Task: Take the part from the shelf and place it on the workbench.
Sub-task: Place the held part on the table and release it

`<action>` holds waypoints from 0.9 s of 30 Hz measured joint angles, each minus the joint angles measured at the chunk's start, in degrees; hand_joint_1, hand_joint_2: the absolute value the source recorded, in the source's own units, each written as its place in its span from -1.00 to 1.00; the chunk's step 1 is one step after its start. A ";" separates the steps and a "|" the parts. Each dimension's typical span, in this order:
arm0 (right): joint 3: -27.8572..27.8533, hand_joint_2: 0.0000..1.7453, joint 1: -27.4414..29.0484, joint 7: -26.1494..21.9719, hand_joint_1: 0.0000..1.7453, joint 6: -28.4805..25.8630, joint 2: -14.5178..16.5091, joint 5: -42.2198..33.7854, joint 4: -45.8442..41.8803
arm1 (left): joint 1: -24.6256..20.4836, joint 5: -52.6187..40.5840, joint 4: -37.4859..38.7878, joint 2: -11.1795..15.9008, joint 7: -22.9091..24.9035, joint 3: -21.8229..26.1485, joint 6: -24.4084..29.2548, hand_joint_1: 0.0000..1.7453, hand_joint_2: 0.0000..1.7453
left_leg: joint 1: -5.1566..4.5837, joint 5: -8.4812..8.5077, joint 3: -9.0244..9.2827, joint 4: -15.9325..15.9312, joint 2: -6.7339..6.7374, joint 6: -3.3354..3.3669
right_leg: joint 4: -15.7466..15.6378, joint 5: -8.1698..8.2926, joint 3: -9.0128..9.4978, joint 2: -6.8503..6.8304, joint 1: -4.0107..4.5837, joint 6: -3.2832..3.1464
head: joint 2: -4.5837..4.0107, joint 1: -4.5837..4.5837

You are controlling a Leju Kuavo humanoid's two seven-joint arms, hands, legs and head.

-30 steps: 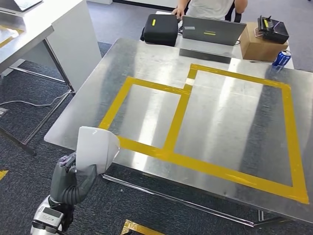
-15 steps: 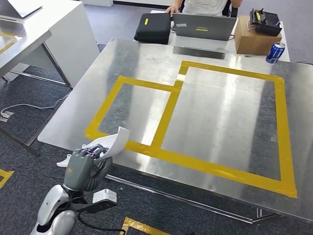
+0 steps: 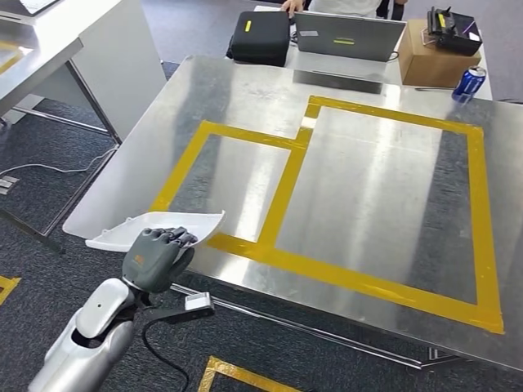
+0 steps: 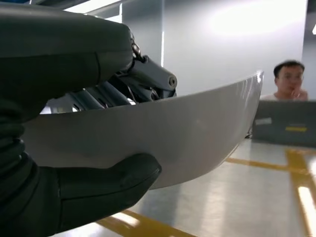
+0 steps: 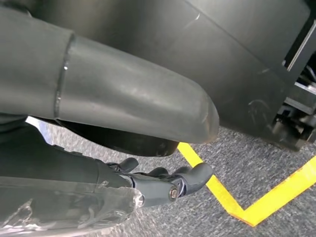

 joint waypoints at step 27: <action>-0.21 -1.00 -0.20 -2.10 -1.00 3.43 -2.64 0.13 0.56 | -34.18 -15.65 48.15 -5.43 8.62 -24.59 -6.09 1.00 1.00 | -0.35 0.57 1.25 -1.30 0.08 0.04 | -0.99 0.81 1.03 -0.26 -0.26 0.08 | 0.00 -0.02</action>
